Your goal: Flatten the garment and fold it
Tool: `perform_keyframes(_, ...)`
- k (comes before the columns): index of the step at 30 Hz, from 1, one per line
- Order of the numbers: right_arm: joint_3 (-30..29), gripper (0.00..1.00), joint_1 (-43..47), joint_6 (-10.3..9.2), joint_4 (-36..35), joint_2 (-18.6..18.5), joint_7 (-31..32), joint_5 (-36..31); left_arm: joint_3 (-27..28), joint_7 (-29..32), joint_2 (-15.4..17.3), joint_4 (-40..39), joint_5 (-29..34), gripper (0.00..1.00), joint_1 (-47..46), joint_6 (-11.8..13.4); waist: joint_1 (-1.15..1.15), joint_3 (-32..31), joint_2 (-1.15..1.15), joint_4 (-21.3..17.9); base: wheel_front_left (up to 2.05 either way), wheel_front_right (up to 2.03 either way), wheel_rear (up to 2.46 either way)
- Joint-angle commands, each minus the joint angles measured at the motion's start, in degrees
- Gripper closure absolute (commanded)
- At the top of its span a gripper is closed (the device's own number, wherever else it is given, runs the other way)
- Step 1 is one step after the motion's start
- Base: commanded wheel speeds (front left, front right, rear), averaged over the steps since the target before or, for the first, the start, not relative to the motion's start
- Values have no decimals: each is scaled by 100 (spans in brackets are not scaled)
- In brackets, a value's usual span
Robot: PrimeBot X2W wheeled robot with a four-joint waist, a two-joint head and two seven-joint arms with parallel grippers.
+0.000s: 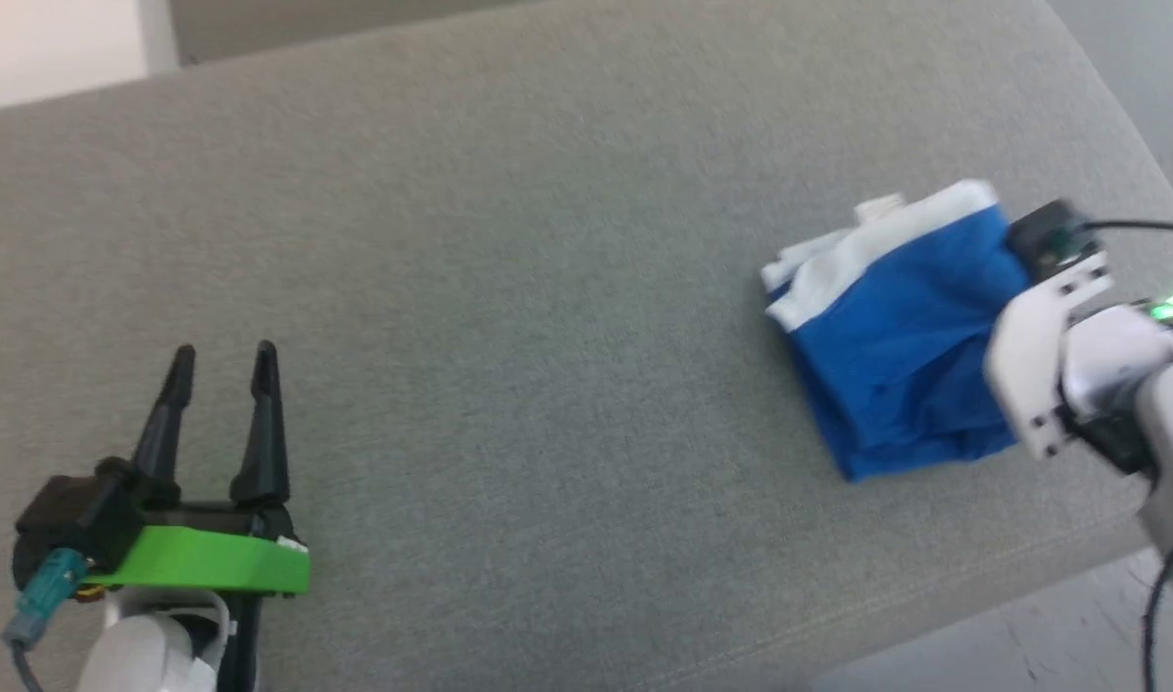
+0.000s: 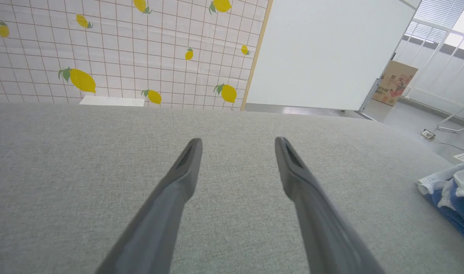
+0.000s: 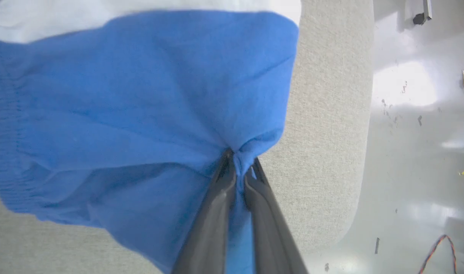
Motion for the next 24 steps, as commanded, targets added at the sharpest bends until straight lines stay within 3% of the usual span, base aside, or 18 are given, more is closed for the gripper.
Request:
perform_keyframes(1,-159,100,-136,-10,78,-72,-72,-75,47,20,99,-91,38,0,-94,5,0,618,0,-224,0,0,0)
perform_keyframes(7,-992,100,-381,-10,426,-252,-328,-328,156,265,343,-530,62,0,-152,54,0,1138,0,-51,0,0,0)
perform_keyframes(22,-3533,100,-752,-10,1129,7,-874,-1584,345,603,673,-1188,41,0,-98,152,0,1781,0,196,0,0,0)
perform_keyframes(23,-3664,89,-755,-10,1159,39,-885,-1657,347,609,679,-1204,40,0,-87,157,0,1784,0,207,0,0,0)
perform_keyframes(24,-3763,30,-751,-10,1187,72,-906,-1746,349,613,686,-1221,37,0,-73,161,0,1784,0,216,0,0,0)
